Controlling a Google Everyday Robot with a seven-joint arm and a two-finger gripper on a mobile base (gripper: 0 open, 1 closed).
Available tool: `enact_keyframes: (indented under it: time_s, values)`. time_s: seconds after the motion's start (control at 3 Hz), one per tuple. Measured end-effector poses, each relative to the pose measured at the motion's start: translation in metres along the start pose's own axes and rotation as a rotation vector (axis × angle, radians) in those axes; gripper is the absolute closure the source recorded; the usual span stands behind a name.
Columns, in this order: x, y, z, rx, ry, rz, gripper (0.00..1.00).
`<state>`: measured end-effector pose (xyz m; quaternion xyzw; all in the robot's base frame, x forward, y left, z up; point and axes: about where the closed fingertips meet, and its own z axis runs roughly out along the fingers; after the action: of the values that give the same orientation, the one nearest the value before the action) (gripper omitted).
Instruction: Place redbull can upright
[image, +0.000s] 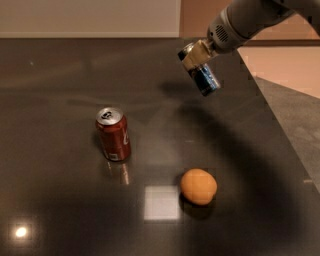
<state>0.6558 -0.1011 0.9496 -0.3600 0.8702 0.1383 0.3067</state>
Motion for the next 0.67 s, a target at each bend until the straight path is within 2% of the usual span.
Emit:
enact_keyframes:
  time_s: [0.33,0.67]
  values:
    - [-0.0039,0.0031,-0.0053,-0.051,-0.107,-0.111,1.0]
    - [-0.0049,0.0068,-0.0056,-0.096,-0.22,-0.178,1.0]
